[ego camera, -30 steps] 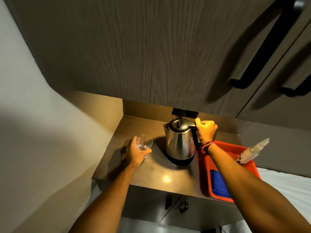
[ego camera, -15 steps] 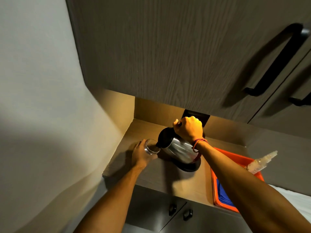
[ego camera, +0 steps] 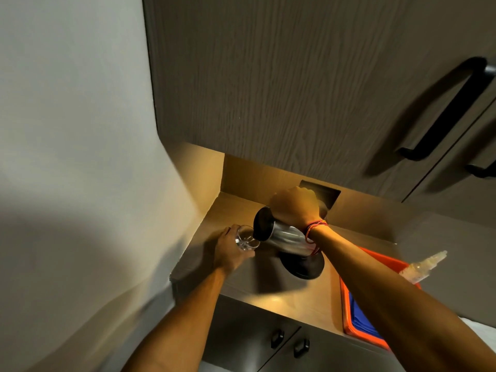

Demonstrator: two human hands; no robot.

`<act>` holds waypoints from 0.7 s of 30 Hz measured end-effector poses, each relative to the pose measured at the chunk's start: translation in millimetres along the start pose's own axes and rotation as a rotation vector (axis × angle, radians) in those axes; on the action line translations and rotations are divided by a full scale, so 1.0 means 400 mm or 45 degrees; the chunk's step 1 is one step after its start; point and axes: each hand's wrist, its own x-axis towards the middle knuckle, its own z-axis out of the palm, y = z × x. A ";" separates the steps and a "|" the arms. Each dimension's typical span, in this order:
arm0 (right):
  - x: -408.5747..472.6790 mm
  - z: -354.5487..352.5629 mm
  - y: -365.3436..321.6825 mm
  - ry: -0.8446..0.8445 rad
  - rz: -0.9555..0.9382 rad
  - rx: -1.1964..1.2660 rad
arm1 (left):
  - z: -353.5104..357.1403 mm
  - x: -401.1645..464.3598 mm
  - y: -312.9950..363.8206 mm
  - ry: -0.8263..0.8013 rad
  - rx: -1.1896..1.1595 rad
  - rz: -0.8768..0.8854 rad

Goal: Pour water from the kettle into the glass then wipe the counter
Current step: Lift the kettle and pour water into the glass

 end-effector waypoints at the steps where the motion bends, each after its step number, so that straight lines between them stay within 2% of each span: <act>1: 0.000 0.001 -0.003 0.003 -0.006 -0.004 | -0.002 -0.001 -0.001 0.001 -0.007 0.003; 21: -0.027 0.017 0.043 0.025 0.037 0.025 | 0.034 0.001 0.007 -0.032 0.005 -0.038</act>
